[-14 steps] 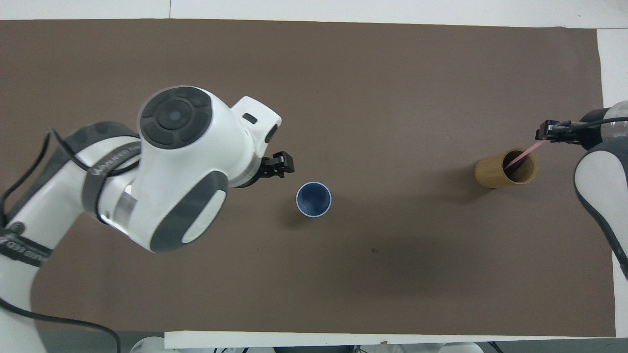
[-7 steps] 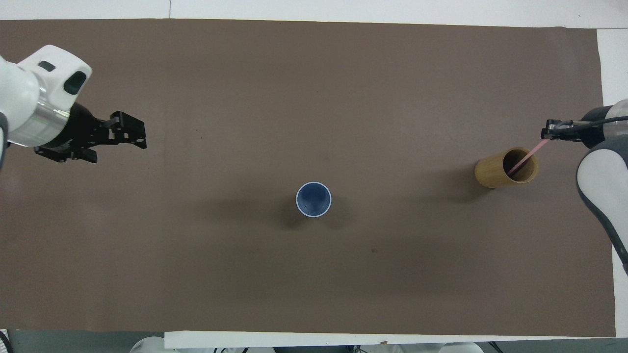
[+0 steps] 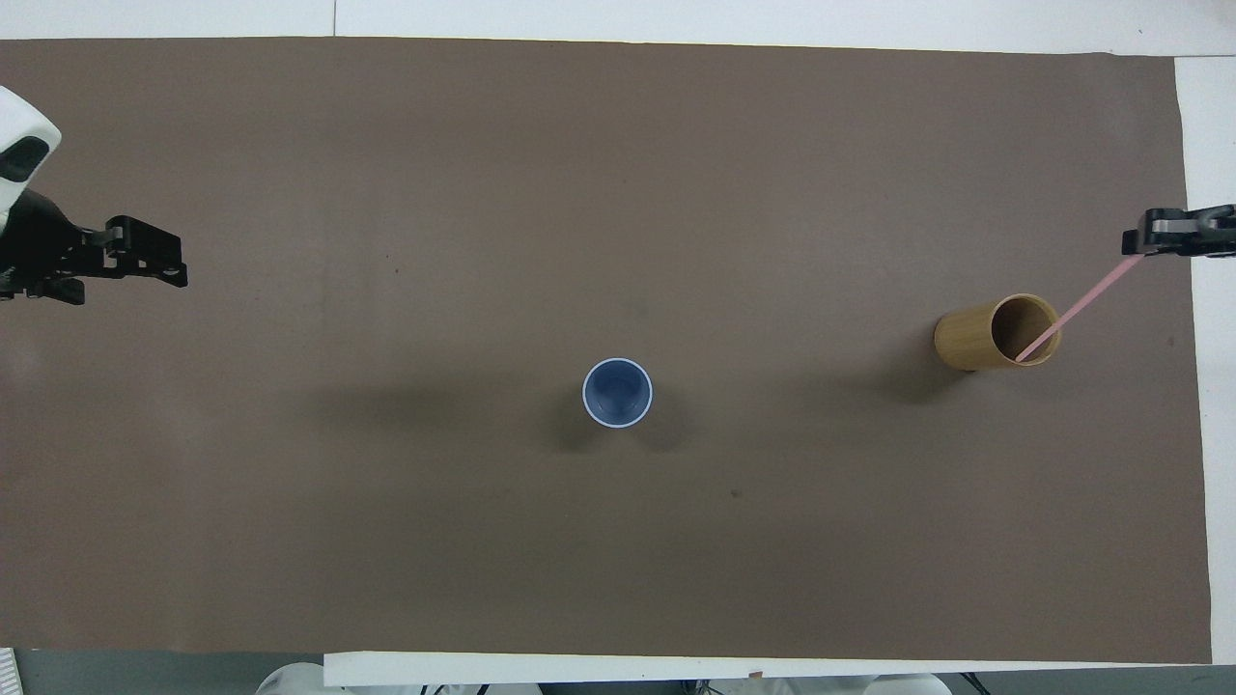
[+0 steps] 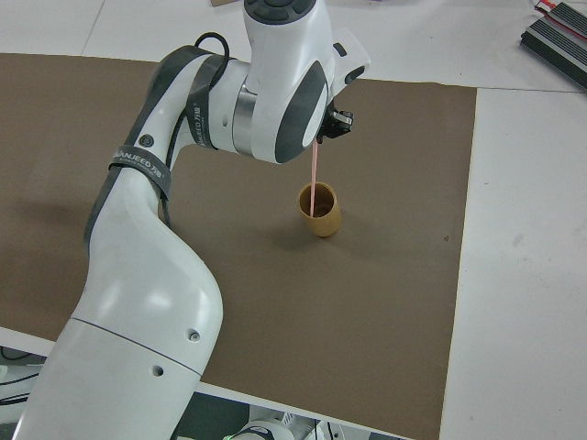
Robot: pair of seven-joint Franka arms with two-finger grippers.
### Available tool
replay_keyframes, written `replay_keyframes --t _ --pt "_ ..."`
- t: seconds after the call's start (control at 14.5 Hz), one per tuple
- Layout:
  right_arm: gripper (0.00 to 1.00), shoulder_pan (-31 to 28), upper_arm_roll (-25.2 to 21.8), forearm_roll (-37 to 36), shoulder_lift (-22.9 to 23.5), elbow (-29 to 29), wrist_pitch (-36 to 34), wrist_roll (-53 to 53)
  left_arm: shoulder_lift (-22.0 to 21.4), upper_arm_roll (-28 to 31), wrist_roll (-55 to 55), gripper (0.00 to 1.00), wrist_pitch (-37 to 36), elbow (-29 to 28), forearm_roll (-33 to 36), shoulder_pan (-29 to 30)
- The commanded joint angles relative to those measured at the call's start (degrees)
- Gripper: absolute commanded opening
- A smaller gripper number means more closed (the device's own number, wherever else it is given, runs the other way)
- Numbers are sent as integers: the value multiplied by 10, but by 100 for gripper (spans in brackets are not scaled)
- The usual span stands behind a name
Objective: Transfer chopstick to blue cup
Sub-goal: 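Withdraw the left gripper while the right gripper lifts the pink stick, then carry the pink stick over the blue cup with the right gripper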
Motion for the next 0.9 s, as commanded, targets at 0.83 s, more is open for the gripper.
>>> replay_keyframes --t 0.83 --pt "9 341 10 1 86 66 99 572 13 3 113 100 -39 47 36 23"
